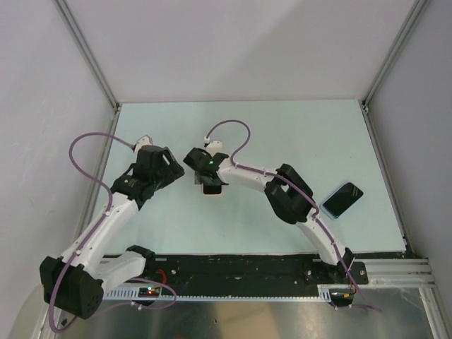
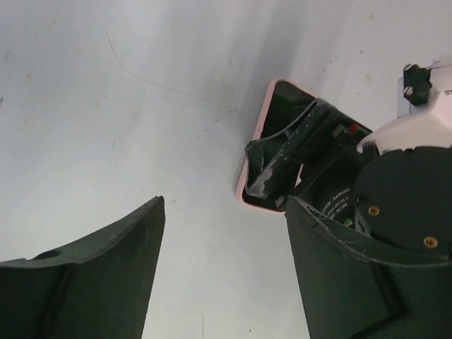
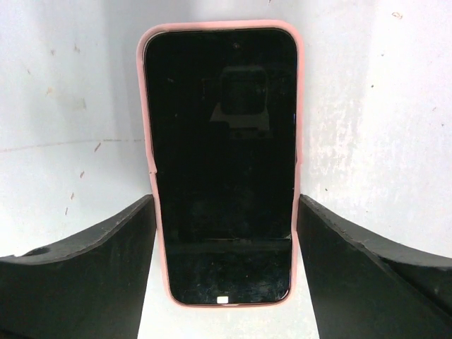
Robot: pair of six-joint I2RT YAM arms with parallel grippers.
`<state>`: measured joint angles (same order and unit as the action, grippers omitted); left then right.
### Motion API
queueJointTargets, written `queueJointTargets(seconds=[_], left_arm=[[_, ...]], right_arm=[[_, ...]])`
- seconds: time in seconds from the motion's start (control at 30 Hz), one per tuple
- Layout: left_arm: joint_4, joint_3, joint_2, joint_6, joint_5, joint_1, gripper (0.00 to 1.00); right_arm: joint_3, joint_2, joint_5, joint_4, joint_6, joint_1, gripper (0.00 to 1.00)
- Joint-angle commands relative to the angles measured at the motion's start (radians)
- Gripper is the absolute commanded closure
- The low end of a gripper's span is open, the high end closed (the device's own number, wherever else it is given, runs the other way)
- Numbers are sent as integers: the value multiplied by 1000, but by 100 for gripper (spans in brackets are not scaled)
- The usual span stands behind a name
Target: Put the phone into the phone case
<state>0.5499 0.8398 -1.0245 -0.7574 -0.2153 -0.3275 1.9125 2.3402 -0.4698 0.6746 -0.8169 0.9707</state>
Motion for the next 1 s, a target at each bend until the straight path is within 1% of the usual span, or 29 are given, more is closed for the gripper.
queueJointTargets(seconds=[0.0, 0.03, 0.13, 0.2, 0.27, 0.37, 0.47, 0.57, 0.63, 0.8, 0.97], left_arm=[[25, 1, 27, 26, -22, 13, 26], [24, 1, 27, 26, -18, 13, 26], [24, -3, 34, 27, -11, 12, 25], [23, -6, 39, 29, -5, 13, 25], [23, -9, 44, 31, 2, 13, 25], [22, -14, 58, 35, 15, 14, 25], [17, -32, 82, 37, 27, 12, 24], [-2, -63, 99, 37, 75, 3, 24], [-24, -79, 101, 39, 105, -37, 24], [-60, -89, 83, 41, 99, -218, 22], [-96, -75, 37, 55, 121, -328, 22]], right_arm=[[75, 58, -47, 46, -132, -26, 20], [73, 58, -42, 45, -138, -29, 18], [27, 27, -18, 12, -137, -34, 5], [-39, -17, 21, -55, -112, -41, 2], [-90, -62, 70, -110, -86, -54, 1], [-135, -141, 85, -122, -53, -68, 1], [-219, -257, 53, -118, -44, -81, 1], [-374, -435, -7, -98, -62, -122, 1], [-493, -568, -55, -50, -91, -175, 1], [-775, -859, -147, 105, -147, -382, 1], [-1010, -1140, -131, 147, -119, -612, 1]])
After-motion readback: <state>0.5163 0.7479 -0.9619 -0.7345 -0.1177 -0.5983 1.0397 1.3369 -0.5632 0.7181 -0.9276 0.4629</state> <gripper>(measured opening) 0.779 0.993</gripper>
